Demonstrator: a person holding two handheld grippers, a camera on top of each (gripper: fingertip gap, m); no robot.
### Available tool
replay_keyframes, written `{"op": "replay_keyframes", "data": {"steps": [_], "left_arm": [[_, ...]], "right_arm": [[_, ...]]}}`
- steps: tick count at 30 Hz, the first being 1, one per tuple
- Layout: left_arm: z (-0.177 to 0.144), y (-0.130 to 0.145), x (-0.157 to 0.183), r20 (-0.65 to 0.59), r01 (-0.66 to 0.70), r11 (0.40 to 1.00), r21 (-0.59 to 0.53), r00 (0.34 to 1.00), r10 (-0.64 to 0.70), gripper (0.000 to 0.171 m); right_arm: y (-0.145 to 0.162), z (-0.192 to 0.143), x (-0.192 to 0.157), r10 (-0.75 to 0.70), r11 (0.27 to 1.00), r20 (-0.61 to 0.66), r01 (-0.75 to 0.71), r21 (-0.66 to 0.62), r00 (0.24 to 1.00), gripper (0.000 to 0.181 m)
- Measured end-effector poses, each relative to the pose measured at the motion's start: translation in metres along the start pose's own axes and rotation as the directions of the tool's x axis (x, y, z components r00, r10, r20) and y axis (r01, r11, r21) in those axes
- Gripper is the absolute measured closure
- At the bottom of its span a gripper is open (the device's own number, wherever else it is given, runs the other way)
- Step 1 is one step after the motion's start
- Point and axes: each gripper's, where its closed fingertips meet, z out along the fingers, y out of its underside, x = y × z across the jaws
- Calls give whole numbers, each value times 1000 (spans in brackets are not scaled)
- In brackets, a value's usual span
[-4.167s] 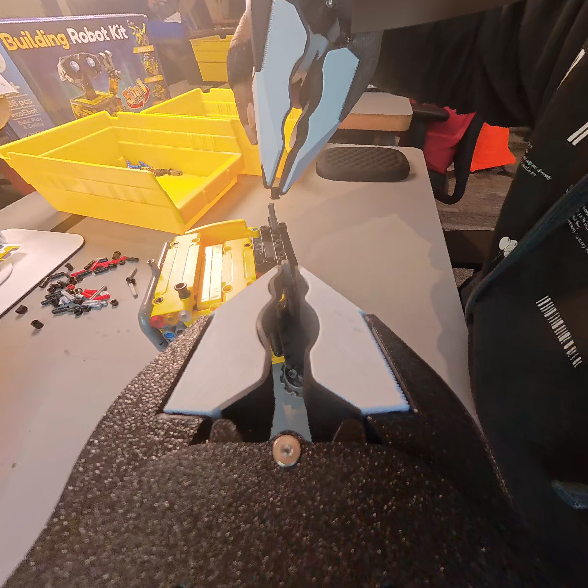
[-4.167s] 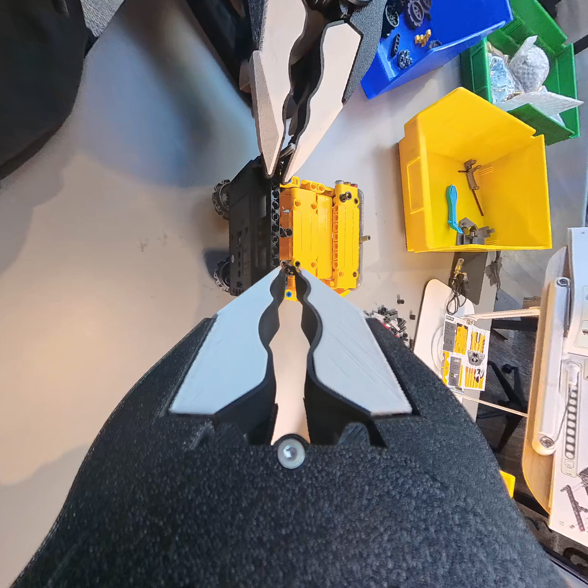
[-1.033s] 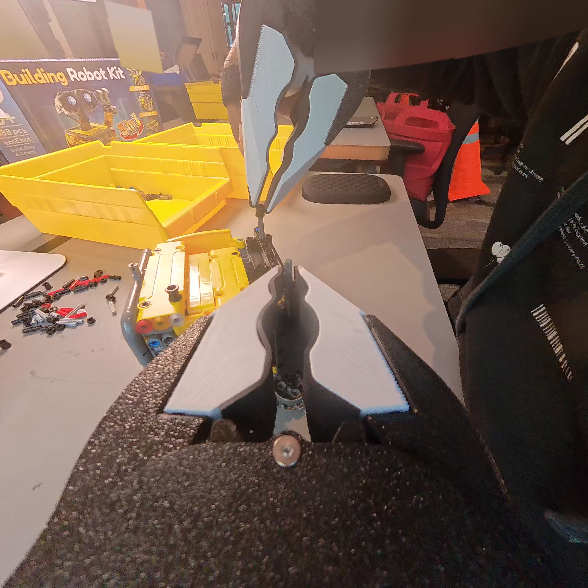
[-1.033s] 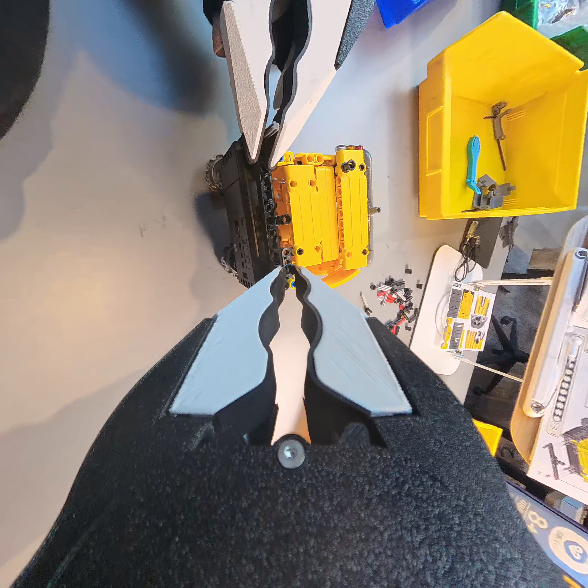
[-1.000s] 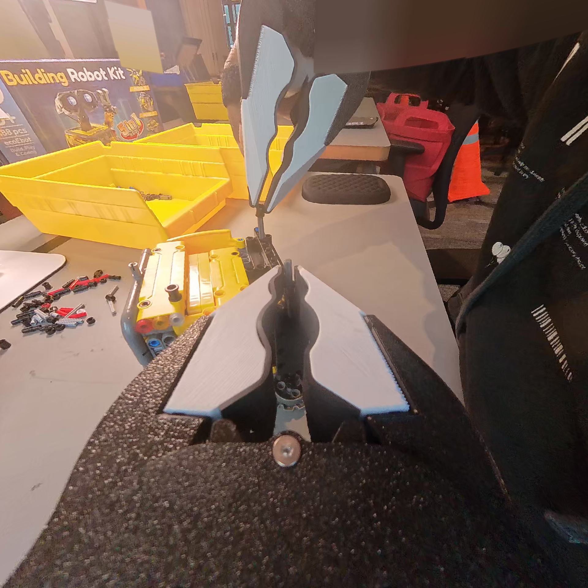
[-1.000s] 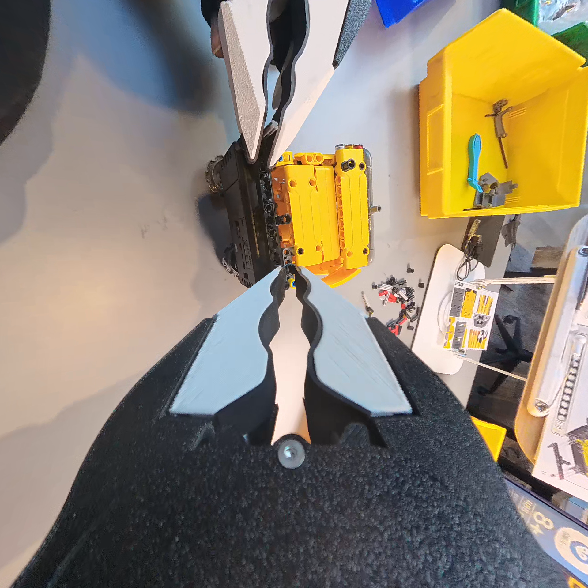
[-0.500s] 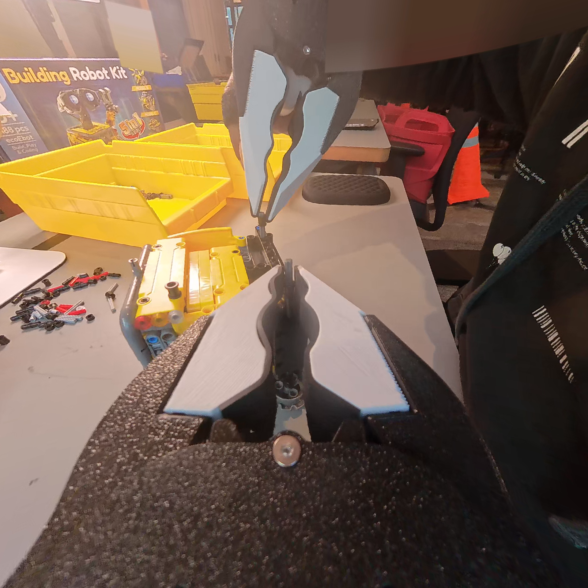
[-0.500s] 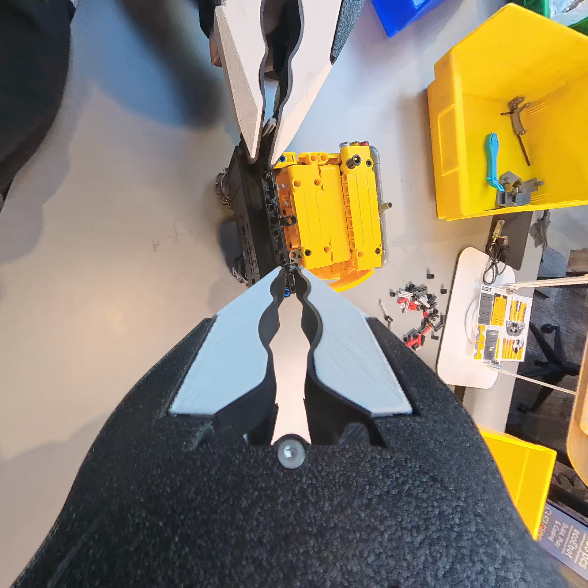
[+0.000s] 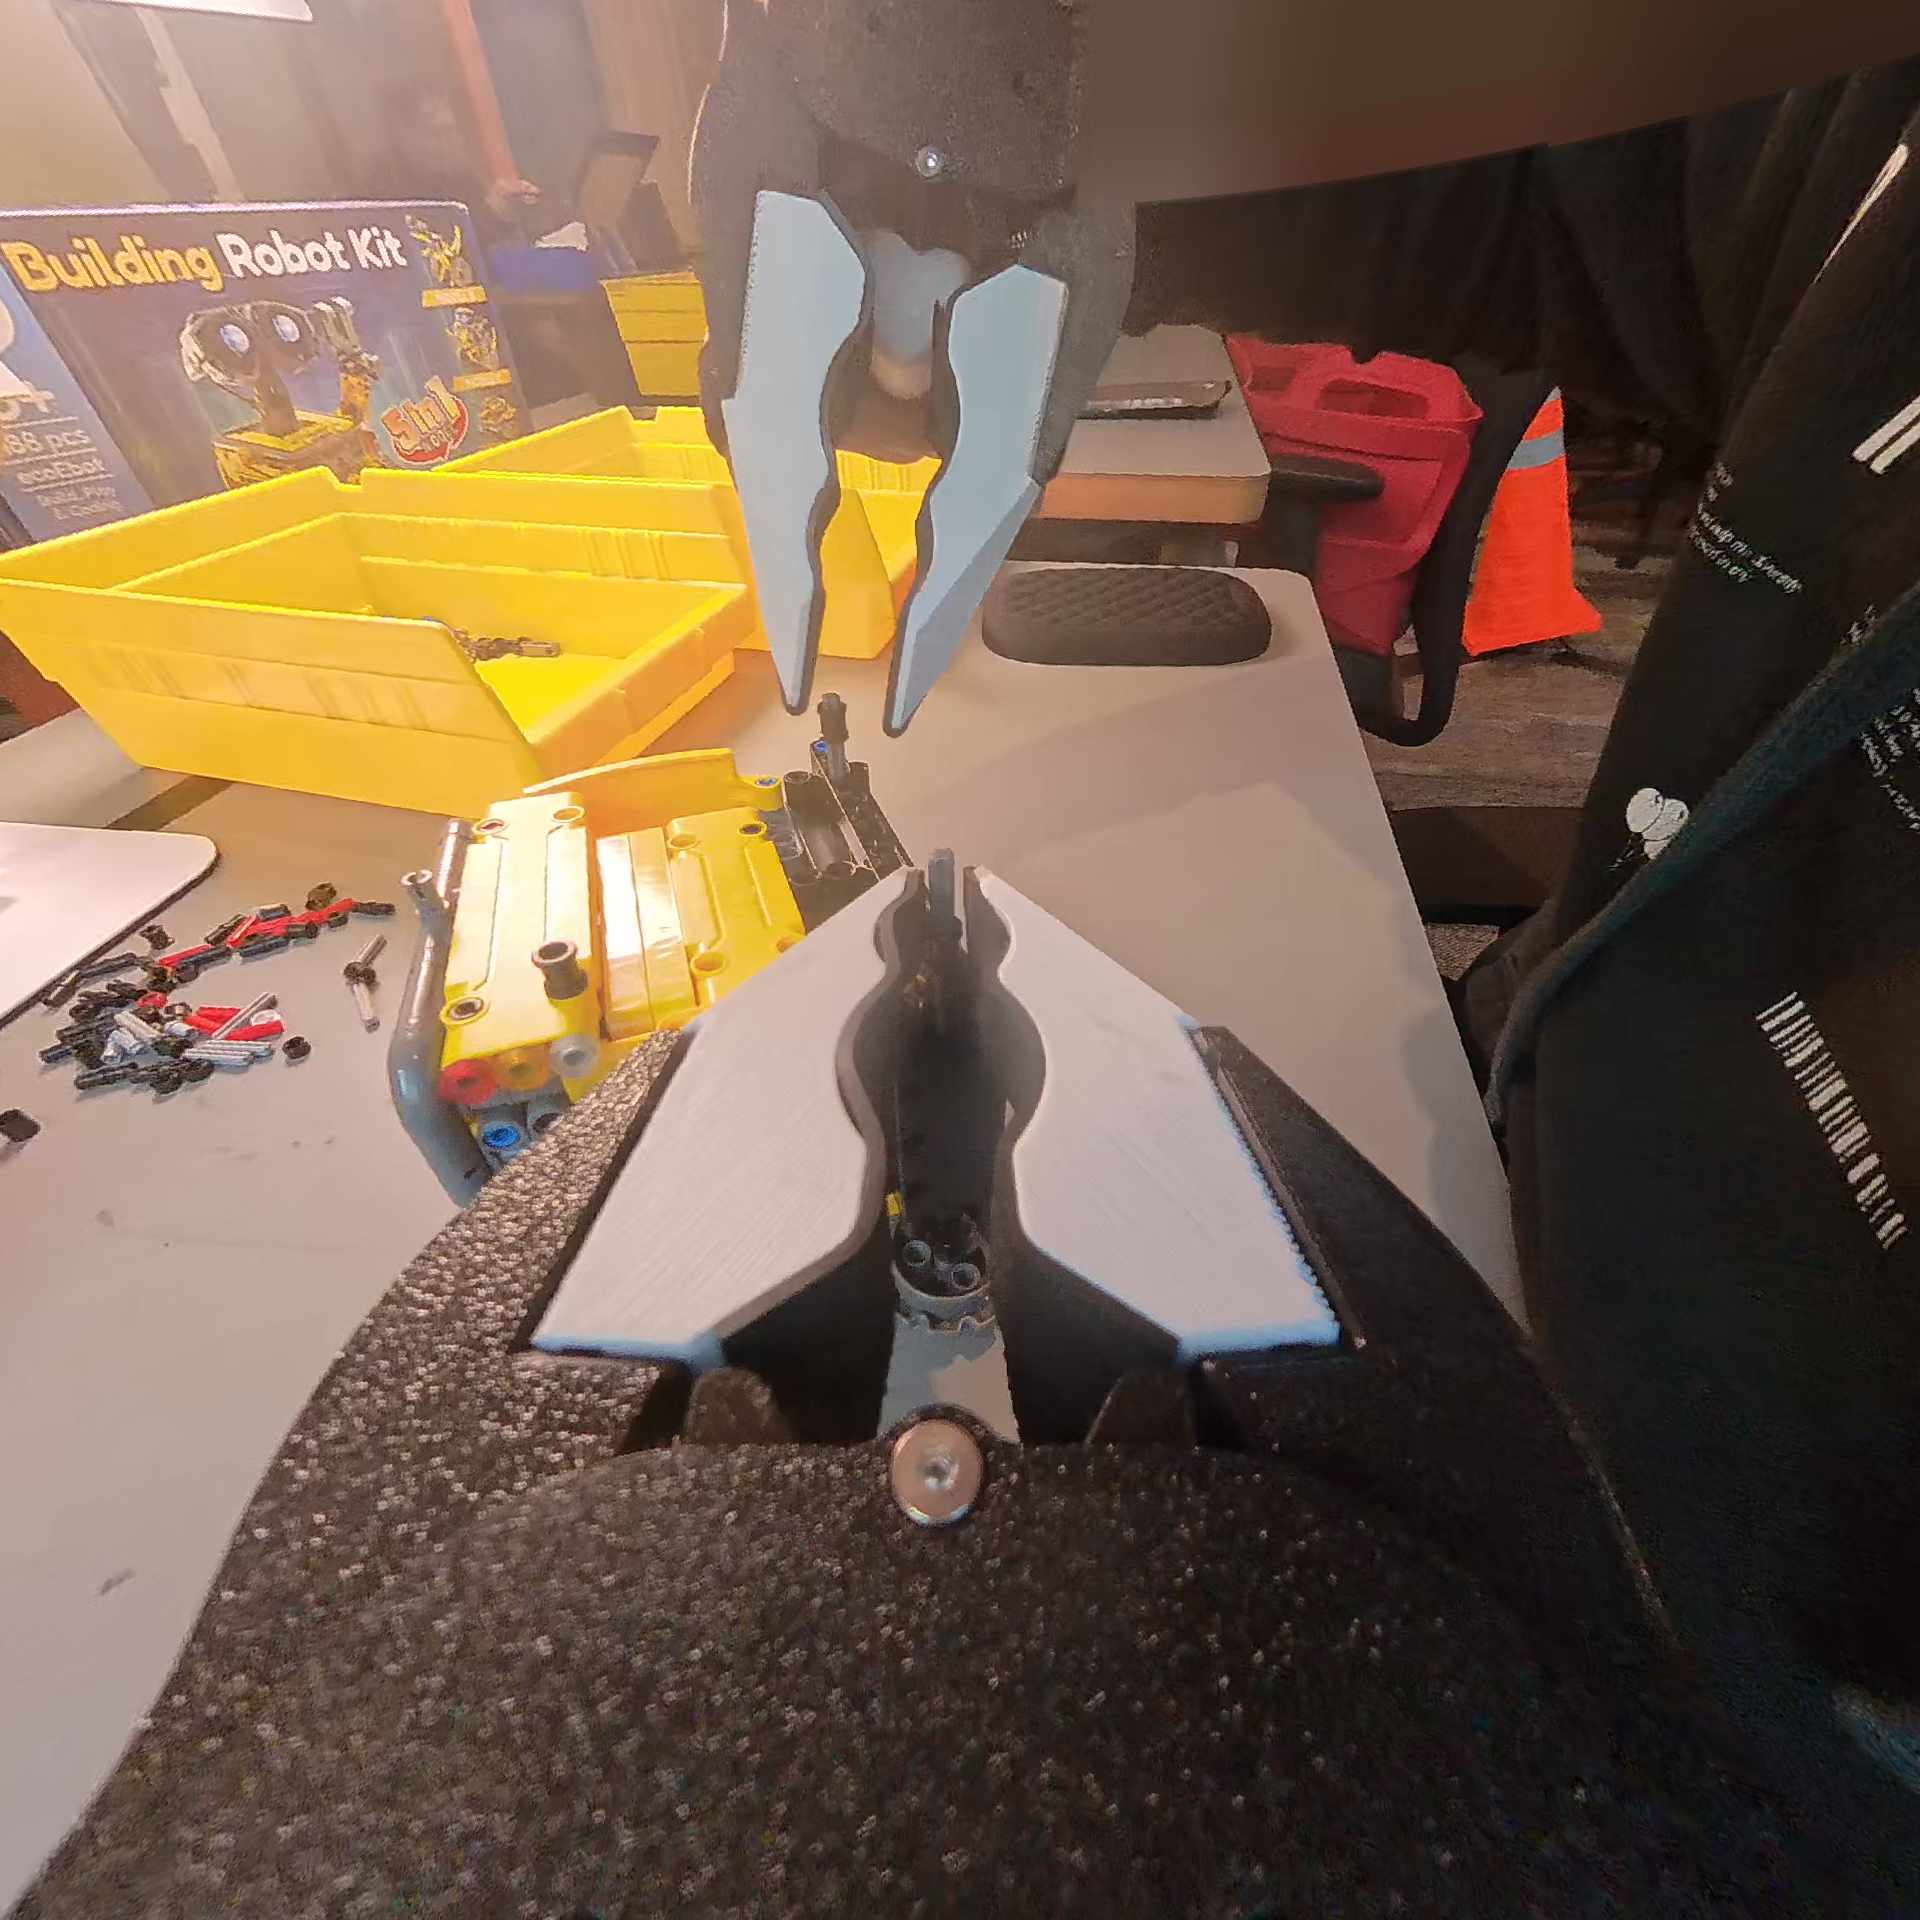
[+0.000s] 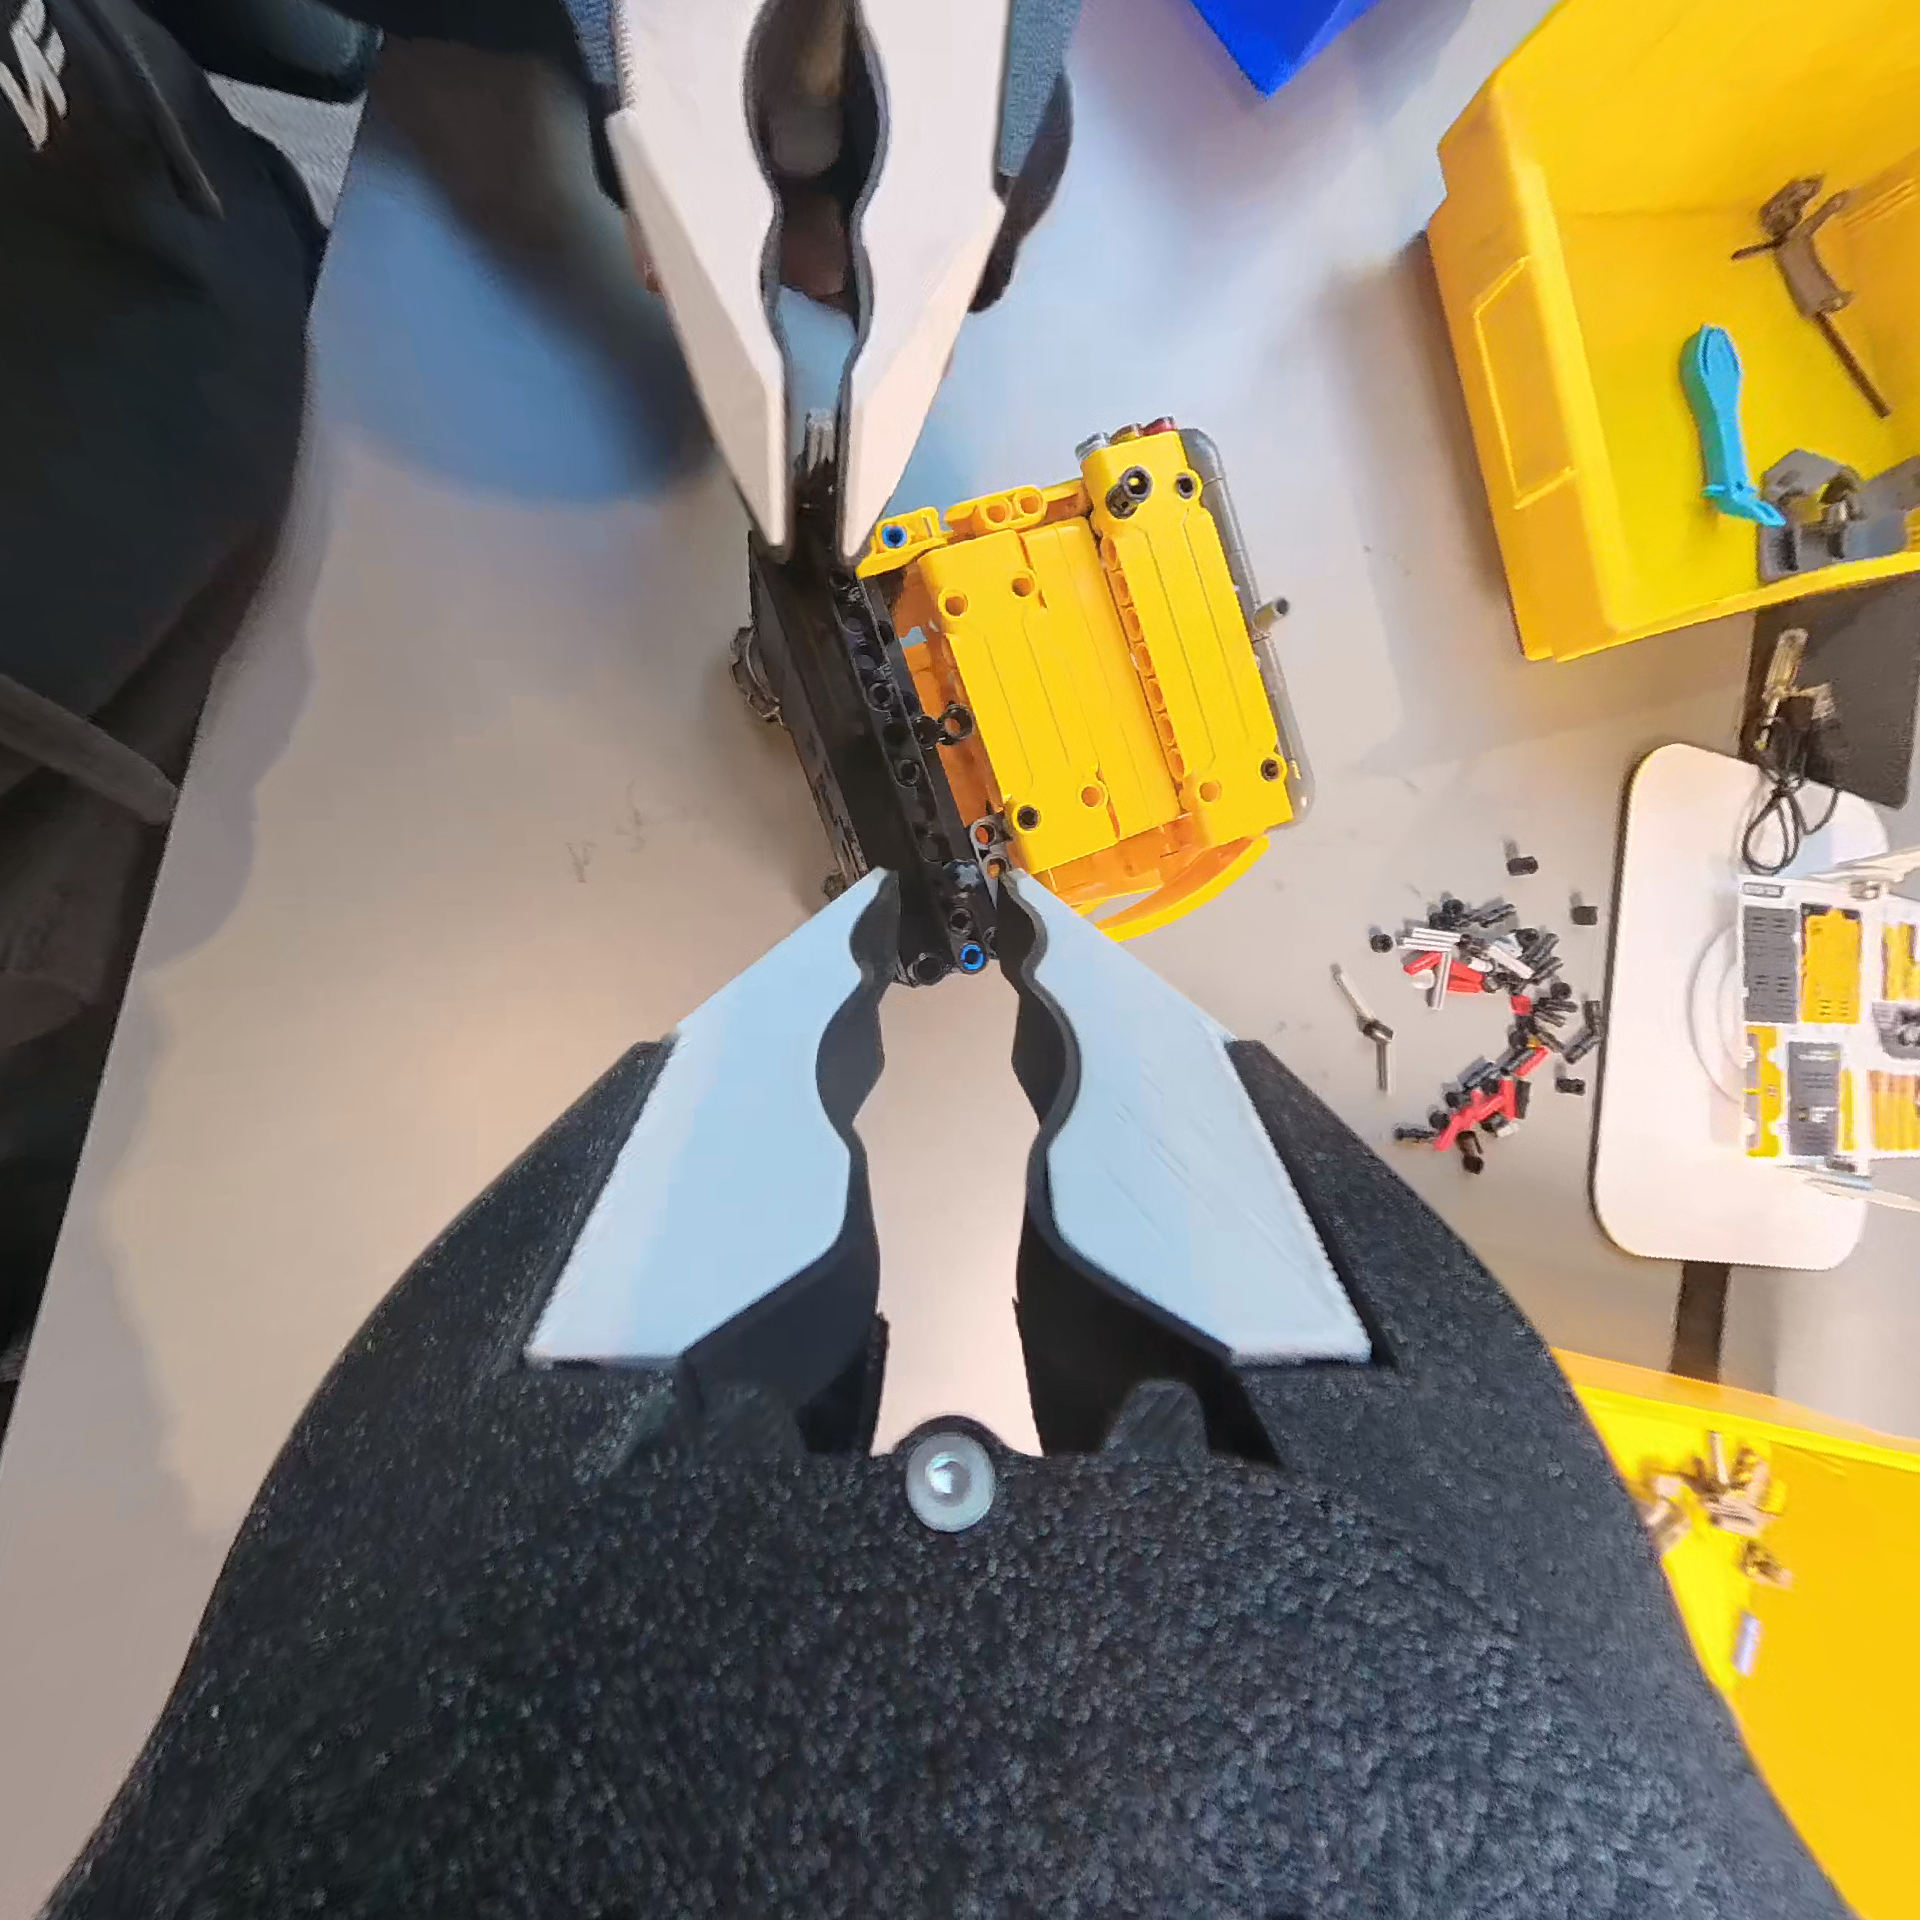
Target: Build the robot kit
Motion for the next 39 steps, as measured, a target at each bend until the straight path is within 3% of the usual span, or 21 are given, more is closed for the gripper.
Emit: {"op": "replay_keyframes", "data": {"steps": [4,7,10,14,22,39], "left_arm": [[-2,-2,-2,30,-3,1000,12,1000,2,162],[-4,-2,-5,61,-14,1000,10,998,13,160],[-10,0,-13,124,-30,1000,-4,992,30,156],[-10,11,-13,119,-23,998,-51,993,28,150],[-9,11,-7,95,-37,998,-58,995,43,166],[-10,12,-6,101,-33,999,-42,994,37,164]], "right_arm": [[-1,-3,5,78,997,24,-79,17,997,166],[0,-1,8,81,997,11,-81,6,997,175],[0,0,9,88,996,11,-88,-4,996,176],[-1,-1,7,91,996,28,-90,-21,995,175],[0,-1,8,94,994,19,-93,-54,995,175],[1,1,4,103,980,62,-90,-176,993,175]]}}
